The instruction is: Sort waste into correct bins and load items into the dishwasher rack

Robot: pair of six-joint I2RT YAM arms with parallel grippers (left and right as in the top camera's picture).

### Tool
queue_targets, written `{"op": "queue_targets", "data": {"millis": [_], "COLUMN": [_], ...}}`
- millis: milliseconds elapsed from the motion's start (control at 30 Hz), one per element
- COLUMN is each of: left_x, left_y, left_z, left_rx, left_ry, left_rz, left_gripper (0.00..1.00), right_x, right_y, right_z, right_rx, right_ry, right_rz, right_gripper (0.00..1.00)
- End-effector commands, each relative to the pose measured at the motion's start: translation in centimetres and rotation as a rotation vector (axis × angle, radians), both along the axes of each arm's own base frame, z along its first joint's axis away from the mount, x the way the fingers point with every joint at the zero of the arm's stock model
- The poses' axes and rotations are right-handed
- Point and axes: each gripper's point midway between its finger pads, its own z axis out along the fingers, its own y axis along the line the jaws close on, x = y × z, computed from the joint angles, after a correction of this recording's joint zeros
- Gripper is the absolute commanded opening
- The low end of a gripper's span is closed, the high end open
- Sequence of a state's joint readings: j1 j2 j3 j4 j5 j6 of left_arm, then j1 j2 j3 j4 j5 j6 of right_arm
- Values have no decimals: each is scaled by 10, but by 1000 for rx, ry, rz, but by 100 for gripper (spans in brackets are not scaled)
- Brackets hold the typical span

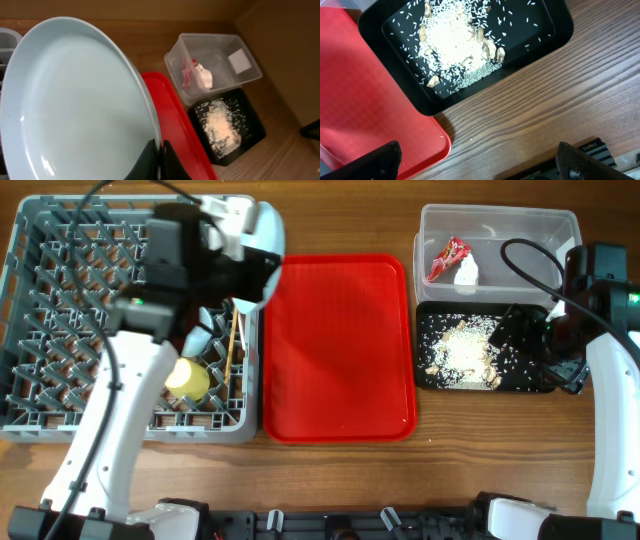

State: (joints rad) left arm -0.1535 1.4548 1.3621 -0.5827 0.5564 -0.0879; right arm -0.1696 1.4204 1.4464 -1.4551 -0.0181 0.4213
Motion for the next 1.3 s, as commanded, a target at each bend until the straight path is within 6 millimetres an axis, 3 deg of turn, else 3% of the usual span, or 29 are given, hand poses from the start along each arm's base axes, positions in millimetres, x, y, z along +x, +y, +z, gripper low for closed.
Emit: {"op": "queue_targets", "data": {"millis": [0,300,333,367,433,467,500,600,733,800,833,900,1033,1100,1267], "left_x": [2,30,32,34,35,36,36,31,17,3,-9,-21,-38,-46,-81], "left_y": [9,45,50,54,63,67,71,88,115,131,142,151,140,134,134], "left_z": [3,-50,-53,-54,-52,-51,-50,-47,-57,-66,-75,-86,-97,-100,-112], "left_rx": [-178,-249,-246,-246,-248,-249,-250,-239,-88,43,138,222,289,296,336], "left_ry": [61,210,215,214,209,204,204,217,272,317,376,439,517,552,706], "left_rz": [-102,-40,-25,-14,6,16,26,81,246,346,441,530,539,533,545], "left_gripper": [4,4,8,23,68,95,100,100,100,100,100,100,100,100,100], "right_x": [0,0,0,0,0,0,0,0,6,15,26,40,61,69,59], "right_y": [0,0,0,0,0,0,0,0,11,34,57,76,95,95,92], "right_z": [4,4,4,4,4,4,4,4,5,10,19,29,34,29,1], "right_rx": [-2,-2,-3,-3,-3,-3,-3,-3,50,178,291,348,275,152,89], "right_ry": [-16,-14,-14,-14,-15,-15,-15,-16,-48,-103,-177,-257,-343,-343,-197], "right_rz": [8,8,9,9,9,9,8,10,97,142,224,316,432,469,480], "right_gripper": [100,100,100,100,100,100,100,100,100,100,100,100,100,100,100]}}
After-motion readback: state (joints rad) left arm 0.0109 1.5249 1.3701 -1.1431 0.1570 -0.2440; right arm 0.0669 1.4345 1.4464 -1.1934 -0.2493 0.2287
